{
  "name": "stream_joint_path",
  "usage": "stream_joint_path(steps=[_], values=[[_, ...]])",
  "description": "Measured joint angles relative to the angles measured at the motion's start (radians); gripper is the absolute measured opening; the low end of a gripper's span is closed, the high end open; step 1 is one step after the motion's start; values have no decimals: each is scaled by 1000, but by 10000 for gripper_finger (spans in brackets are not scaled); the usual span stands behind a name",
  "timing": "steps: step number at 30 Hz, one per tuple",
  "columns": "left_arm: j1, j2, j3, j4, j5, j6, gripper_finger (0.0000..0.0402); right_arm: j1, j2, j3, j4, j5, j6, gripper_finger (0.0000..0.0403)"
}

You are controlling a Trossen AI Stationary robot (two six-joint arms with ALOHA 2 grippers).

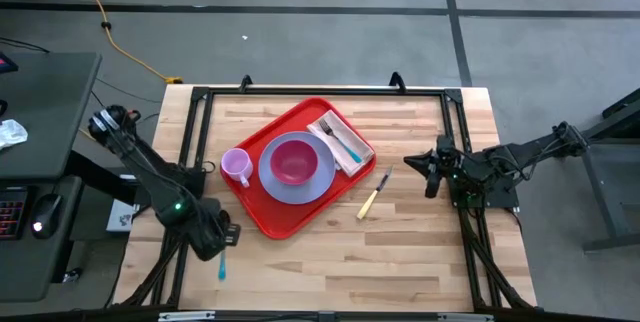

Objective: Set up tray
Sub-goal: Put the blue spoon on top of the brown table napkin to the left of the blue fork on the red serving tray

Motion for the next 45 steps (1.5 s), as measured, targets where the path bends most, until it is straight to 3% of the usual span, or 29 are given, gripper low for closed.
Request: stream_joint_path(steps=[5, 16, 24, 28, 45], values=[[-50, 16, -68, 107, -71, -95, 117, 0, 0, 0, 0, -66, -13, 0], [-47, 110, -104, 122, -29, -174, 117, 0, 0, 0, 0, -74, -39, 0], [38, 177, -104, 191, -26, -149, 117, 0, 0, 0, 0, -88, -32, 0], [74, 205, -104, 178, 35, -127, 117, 0, 0, 0, 0, -114, -31, 0], [77, 256, -104, 145, 82, -135, 117, 0, 0, 0, 0, -149, -36, 0]])
